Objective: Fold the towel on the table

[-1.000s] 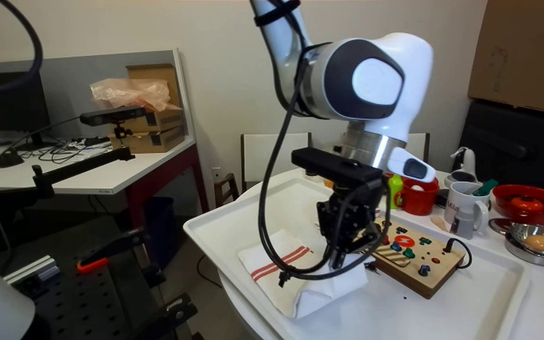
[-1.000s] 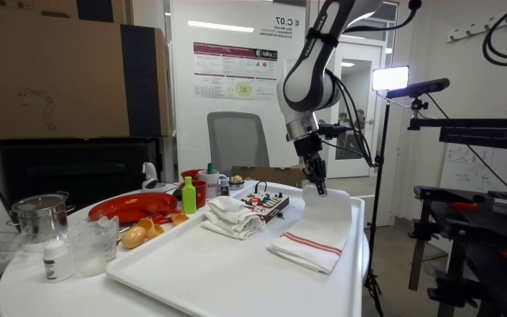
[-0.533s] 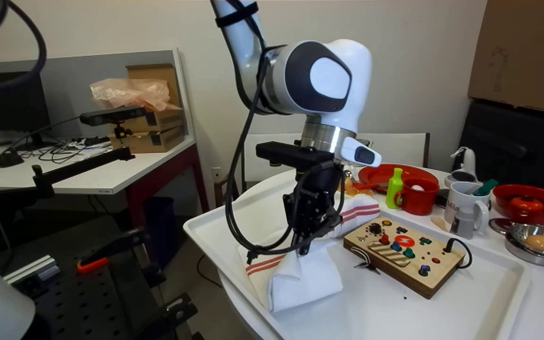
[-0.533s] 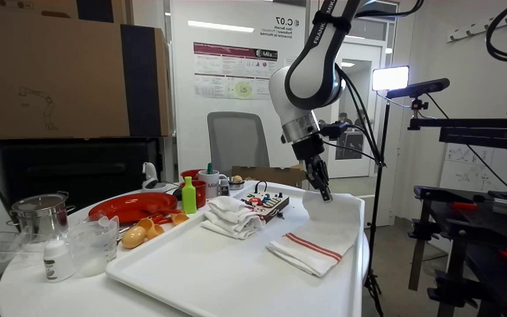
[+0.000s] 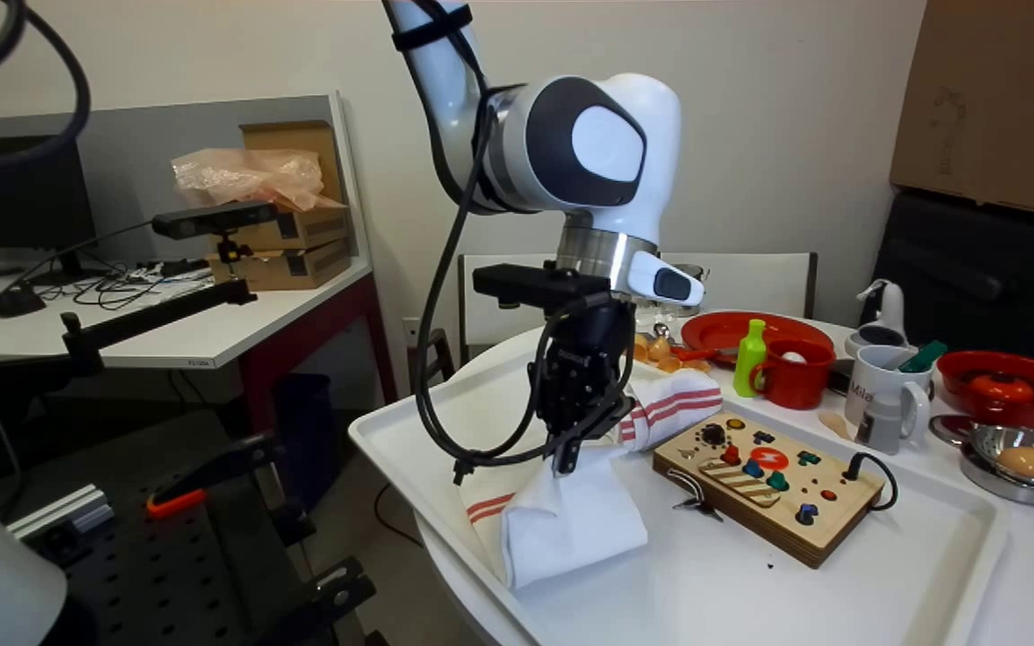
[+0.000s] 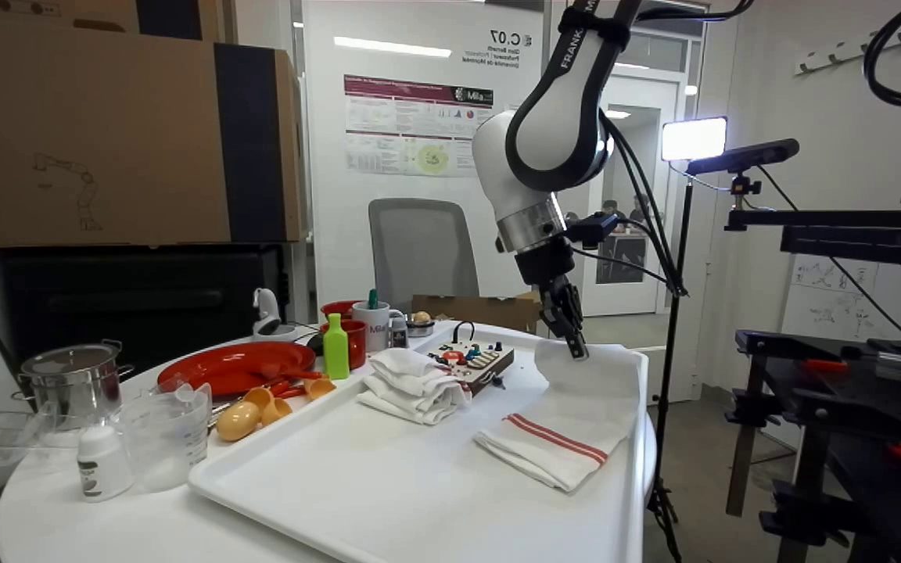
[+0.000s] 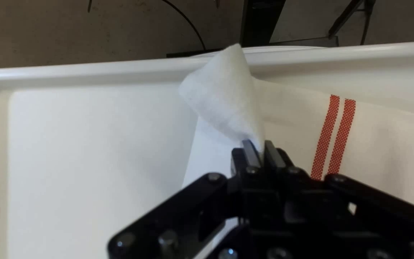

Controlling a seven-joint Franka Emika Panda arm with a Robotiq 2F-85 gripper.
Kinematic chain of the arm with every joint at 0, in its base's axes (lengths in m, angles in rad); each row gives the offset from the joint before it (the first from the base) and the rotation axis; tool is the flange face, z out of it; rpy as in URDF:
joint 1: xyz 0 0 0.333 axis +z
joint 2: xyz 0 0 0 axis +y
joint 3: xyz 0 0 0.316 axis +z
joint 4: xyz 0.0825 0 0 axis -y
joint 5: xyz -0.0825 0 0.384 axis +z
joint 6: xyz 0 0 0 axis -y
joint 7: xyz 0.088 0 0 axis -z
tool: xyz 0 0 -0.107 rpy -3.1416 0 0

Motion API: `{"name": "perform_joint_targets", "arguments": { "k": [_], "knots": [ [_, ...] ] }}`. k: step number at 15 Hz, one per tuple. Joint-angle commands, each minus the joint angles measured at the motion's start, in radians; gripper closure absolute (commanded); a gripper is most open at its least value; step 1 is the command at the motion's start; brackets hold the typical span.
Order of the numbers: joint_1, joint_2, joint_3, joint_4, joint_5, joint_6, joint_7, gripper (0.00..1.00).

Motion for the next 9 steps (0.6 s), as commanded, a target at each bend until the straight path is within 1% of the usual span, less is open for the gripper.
{"name": "perform_joint_targets", "arguments": {
  "k": [1, 4, 9],
  "knots": [
    [-0.006, 0.001, 0.006, 0.003, -0.004, -0.003, 0.003, 0.98],
    [0.012, -0.004, 0.013, -0.002, -0.008, 0.007, 0.022, 0.98],
    [0.072, 0.007, 0.028, 0.011, -0.043, 0.023, 0.065, 0.98]
  ]
}}
